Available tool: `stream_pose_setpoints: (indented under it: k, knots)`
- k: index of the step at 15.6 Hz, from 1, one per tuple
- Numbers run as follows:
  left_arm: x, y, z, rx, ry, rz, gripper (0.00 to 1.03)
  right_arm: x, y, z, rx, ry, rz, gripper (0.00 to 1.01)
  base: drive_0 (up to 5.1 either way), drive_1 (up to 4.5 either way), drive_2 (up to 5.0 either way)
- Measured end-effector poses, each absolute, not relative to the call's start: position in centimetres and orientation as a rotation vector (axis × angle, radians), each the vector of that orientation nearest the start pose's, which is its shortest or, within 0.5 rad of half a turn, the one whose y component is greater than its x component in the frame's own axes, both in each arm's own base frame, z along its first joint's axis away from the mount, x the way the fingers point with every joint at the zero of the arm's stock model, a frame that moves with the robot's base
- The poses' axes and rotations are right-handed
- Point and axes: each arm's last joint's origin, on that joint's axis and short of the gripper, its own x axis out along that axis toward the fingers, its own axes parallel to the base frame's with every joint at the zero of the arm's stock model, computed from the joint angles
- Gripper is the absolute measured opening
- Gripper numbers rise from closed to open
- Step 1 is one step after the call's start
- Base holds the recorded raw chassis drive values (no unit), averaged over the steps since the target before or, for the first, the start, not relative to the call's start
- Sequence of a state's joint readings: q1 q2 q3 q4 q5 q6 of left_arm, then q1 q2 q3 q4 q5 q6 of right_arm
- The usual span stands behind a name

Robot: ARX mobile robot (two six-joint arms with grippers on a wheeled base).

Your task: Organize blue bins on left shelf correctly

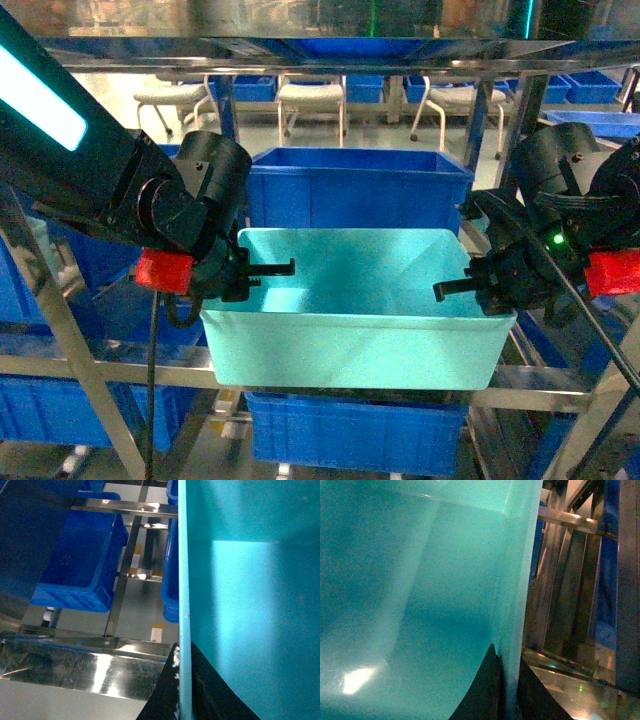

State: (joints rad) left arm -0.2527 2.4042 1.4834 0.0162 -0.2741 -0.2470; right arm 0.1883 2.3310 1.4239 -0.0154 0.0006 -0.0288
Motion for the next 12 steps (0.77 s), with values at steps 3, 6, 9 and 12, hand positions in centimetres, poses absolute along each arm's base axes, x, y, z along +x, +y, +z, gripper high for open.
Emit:
stream_pose_setpoints:
  k: [3, 6, 9, 12]
  knots:
    - [46.7, -10.9, 4.8, -0.003, 0.860, 0.128, 0.02, 45.7, 8.7, 6.5, -0.117, 0.911, 0.184, 0.02, 0.0, 0.00, 0.0]
    - [48.3, -10.8, 4.9, -0.016, 0.882, 0.137, 0.02, 47.2, 9.0, 6.7, -0.124, 0.921, 0.181, 0.02, 0.0, 0.00, 0.0]
    - [49.8, -10.9, 3.8, -0.007, 0.871, 0.150, 0.12, 48.1, 8.9, 6.5, -0.146, 0.916, 0.184, 0.13, 0.0, 0.00, 0.0]
    - [50.0, -10.6, 3.8, 0.010, 0.861, 0.192, 0.45, 48.0, 8.9, 6.5, -0.179, 0.916, 0.195, 0.46, 0.0, 0.00, 0.0]
